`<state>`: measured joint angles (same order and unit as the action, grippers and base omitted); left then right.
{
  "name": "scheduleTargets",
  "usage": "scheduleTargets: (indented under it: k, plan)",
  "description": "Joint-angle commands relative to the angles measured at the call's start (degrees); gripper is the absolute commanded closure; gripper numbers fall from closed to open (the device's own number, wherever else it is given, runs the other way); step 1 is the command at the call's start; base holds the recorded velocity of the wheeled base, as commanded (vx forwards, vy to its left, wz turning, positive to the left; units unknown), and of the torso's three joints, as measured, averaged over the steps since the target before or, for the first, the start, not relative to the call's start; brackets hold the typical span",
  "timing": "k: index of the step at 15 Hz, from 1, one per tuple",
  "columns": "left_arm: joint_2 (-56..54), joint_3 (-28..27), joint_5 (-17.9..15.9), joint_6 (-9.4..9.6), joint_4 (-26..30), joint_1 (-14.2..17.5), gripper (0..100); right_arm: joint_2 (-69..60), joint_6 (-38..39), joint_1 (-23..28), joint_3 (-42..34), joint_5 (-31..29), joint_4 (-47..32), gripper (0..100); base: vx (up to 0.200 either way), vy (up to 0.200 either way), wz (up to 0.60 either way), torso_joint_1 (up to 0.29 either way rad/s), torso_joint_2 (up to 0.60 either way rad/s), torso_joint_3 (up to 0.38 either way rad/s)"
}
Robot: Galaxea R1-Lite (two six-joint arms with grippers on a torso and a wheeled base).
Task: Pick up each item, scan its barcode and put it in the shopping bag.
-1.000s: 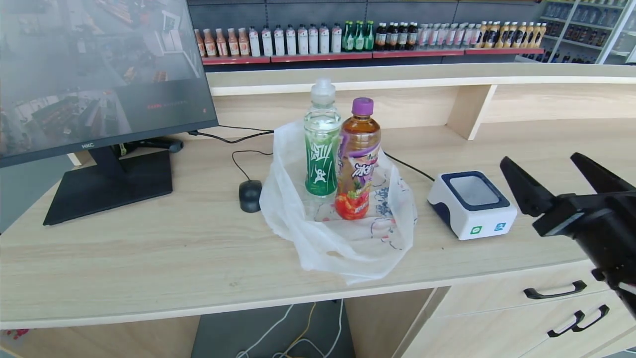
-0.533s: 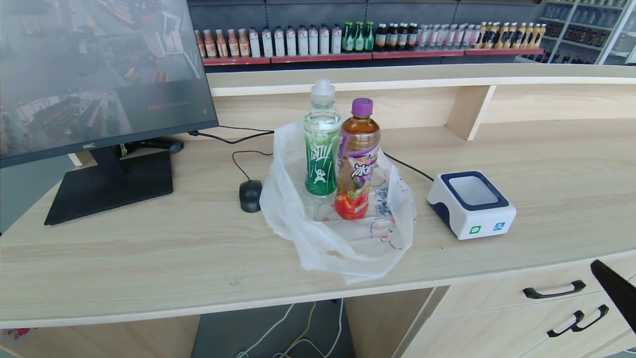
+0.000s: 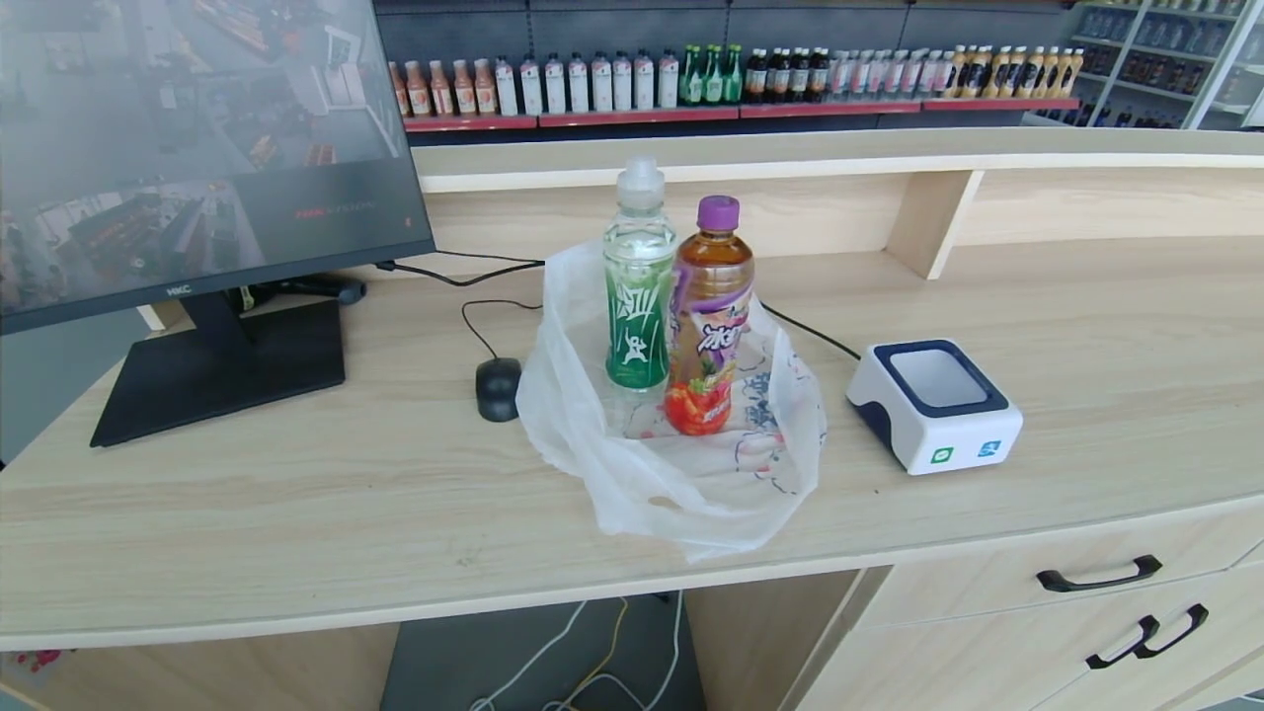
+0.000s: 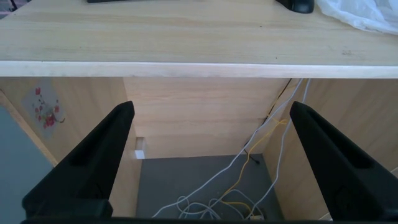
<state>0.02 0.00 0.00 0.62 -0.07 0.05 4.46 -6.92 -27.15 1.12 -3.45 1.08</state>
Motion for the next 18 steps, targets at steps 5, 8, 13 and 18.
scheduleTargets:
  k: [5, 8, 13, 18]
  plan:
    - [-0.02, 0.00, 0.00, -0.01, -0.01, -0.05, 0, 9.95, 4.29, 15.63, 0.11, -6.04, -0.38, 0, 0.000, 0.000, 0.00, 0.000, 0.00, 0.000]
    - [-0.02, 0.00, 0.00, 0.08, -0.01, -0.05, 0, 10.13, 4.20, 27.50, 0.11, -5.95, -0.38, 0, 0.000, 0.000, 0.00, 0.000, 0.00, 0.000]
    - [-0.02, 0.00, 0.00, -0.01, -0.01, 0.04, 0, -2.88, 3.14, 25.65, -0.95, 3.80, -0.47, 0, 0.000, 0.000, 0.00, 0.000, 0.00, 0.000]
    - [-0.02, 0.00, 0.00, -0.09, -0.01, 0.04, 0, -4.46, 5.25, 26.80, -1.12, 5.03, -1.17, 0, 0.000, 0.000, 0.00, 0.000, 0.00, 0.000]
